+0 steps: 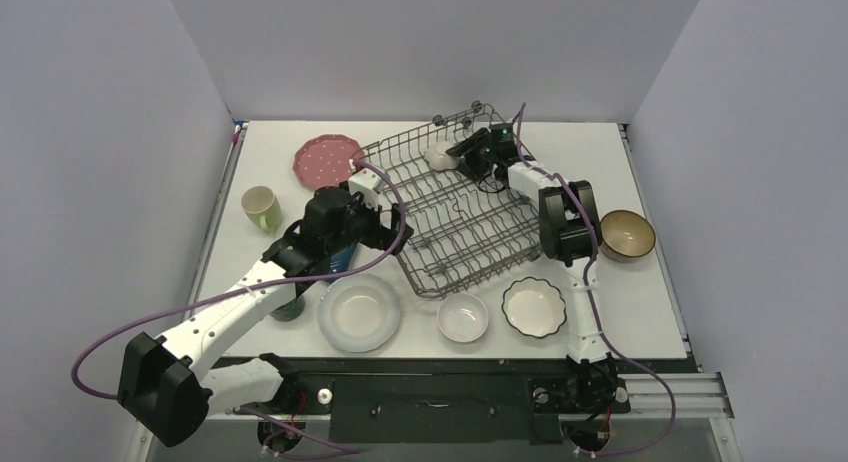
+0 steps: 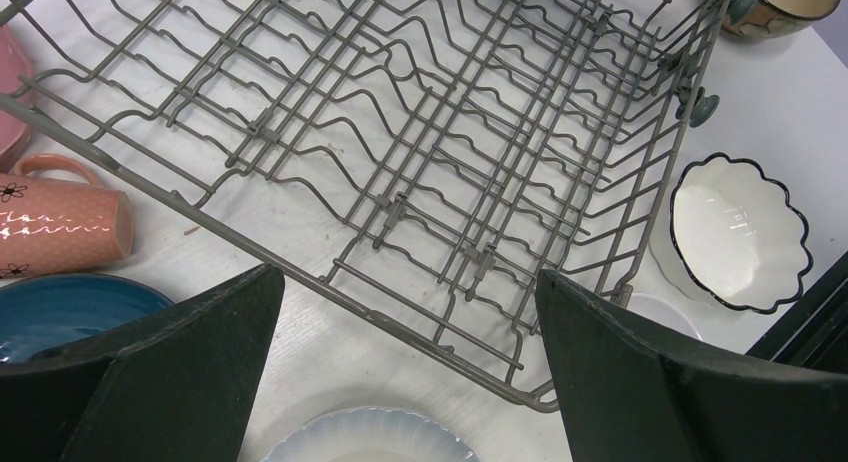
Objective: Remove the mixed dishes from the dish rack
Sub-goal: Pick up the bowl from the dish rack.
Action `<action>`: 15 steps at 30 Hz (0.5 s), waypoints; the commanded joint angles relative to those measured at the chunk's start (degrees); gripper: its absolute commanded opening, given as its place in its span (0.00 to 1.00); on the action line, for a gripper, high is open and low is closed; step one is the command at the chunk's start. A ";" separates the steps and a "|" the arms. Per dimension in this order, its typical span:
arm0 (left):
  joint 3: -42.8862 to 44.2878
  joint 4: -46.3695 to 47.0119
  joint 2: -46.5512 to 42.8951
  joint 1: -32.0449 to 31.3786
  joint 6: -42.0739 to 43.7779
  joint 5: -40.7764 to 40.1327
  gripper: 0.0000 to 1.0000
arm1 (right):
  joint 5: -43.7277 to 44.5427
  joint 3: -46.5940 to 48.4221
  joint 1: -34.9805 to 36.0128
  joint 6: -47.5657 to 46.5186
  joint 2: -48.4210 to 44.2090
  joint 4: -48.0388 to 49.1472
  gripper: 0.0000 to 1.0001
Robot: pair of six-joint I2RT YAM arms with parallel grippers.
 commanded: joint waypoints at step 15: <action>-0.43 4.16 -2.70 1.05 -3.04 1.43 0.96 | -1.51 -4.24 -0.09 -0.21 -12.70 6.39 0.32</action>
